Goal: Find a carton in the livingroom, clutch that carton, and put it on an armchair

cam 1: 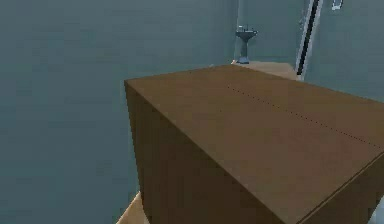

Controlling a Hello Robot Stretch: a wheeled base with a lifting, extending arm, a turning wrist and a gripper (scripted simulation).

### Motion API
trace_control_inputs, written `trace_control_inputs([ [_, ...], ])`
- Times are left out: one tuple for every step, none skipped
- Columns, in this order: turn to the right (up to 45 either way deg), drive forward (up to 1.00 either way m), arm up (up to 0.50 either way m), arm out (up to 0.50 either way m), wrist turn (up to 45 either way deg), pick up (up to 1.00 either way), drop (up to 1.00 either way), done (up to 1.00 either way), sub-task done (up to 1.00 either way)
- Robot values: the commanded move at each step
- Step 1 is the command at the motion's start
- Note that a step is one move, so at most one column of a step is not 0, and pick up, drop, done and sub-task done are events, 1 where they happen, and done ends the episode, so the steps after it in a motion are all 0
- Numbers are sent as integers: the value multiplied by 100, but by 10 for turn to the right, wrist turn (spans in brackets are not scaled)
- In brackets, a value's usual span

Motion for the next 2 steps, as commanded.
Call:
trace_control_inputs([
  [0,55,0,0,0,0,0,0,0],
  [180,0,0,0,0,0,0,0,0],
])
